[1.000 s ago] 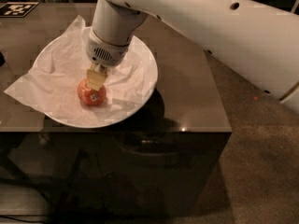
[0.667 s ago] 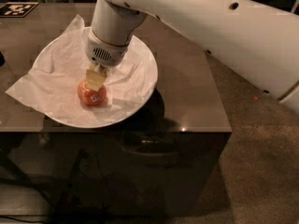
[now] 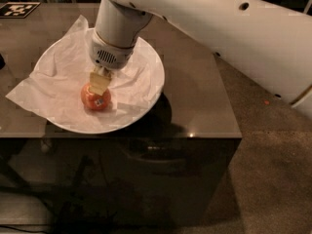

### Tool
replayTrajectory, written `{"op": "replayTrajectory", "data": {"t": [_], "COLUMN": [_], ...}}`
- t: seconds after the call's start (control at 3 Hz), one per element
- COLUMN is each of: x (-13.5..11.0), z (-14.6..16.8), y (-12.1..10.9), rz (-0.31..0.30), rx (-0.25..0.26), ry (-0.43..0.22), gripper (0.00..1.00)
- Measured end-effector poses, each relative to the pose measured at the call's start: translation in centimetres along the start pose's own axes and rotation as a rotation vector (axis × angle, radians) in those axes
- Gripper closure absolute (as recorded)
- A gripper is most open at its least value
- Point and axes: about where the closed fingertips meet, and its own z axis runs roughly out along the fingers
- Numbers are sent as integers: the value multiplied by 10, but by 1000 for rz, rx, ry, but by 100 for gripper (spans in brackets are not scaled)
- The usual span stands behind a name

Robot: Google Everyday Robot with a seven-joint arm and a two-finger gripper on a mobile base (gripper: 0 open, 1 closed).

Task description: Pick apple from white bowl

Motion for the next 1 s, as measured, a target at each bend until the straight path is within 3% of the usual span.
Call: {"op": "replayTrajectory", "data": {"t": [0.67, 1.0], "x": [0, 0], "z": [0, 0], "y": [0, 0], "rz": [0, 0], "rx": [0, 0], "ry": [0, 0], "gripper": [11, 0]}}
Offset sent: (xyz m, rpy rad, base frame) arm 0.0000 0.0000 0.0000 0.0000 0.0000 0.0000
